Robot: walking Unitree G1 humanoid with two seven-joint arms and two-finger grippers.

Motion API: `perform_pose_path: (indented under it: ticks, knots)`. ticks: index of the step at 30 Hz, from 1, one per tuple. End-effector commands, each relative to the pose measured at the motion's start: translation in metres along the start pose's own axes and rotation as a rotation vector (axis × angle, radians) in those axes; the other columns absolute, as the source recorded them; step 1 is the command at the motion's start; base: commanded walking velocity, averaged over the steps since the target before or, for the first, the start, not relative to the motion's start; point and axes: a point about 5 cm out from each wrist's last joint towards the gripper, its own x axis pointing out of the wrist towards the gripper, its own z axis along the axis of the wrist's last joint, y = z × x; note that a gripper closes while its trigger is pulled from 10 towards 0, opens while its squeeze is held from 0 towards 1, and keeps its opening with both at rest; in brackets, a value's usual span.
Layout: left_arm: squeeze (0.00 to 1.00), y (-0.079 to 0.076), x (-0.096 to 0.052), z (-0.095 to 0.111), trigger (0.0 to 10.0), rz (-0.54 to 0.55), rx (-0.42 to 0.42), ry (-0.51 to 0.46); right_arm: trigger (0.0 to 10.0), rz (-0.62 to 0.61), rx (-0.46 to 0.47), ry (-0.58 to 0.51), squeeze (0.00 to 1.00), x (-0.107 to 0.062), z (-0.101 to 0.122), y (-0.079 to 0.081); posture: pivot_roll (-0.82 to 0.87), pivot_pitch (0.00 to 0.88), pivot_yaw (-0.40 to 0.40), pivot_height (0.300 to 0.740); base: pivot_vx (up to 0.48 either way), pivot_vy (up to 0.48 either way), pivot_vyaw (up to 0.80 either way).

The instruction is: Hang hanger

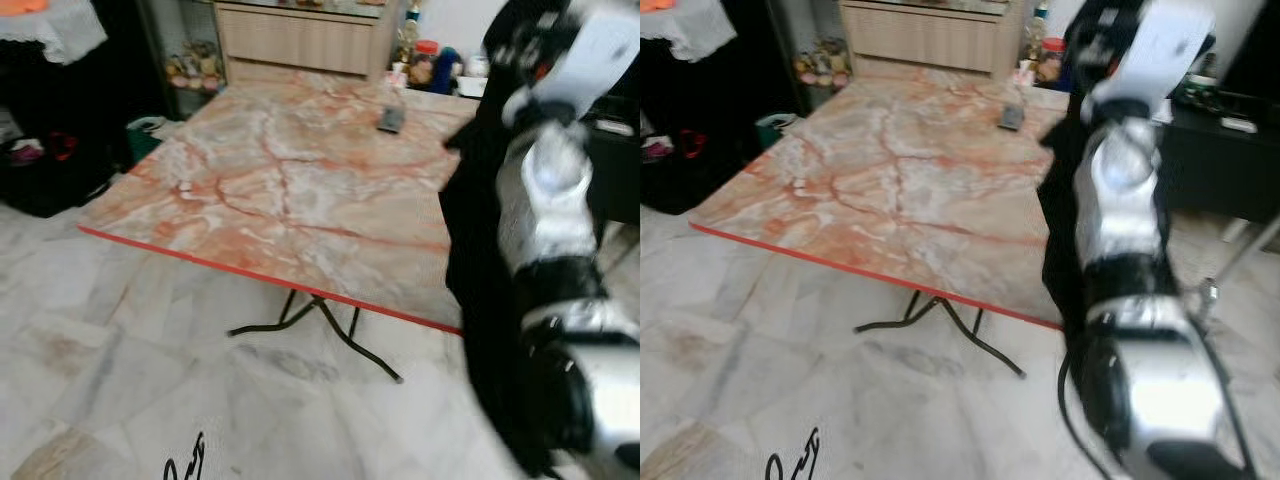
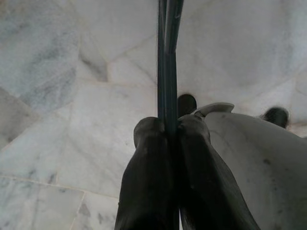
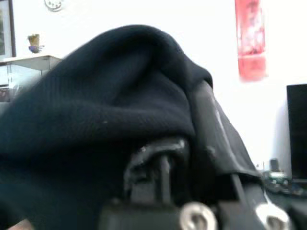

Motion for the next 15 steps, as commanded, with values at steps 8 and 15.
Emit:
perform_pose_path:
  ticks: [8, 15]
  knots:
    - [0.00, -0.004, -0.002, -0.013, 10.0, 0.004, 0.000, 0.052, 10.0, -0.016, -0.041, 0.097, 0.00, 0.007, -0.008, -0.010, 0.07, 0.088, -0.038, 0.740, 0.000, 0.000, 0.00]
    - [0.00, -0.008, -0.002, -0.015, 10.0, -0.016, 0.003, 0.069, 10.0, -0.047, -0.072, 0.484, 0.00, -0.052, -0.094, -0.020, 0.08, 0.106, -0.038, 0.740, 0.000, 0.000, 0.00]
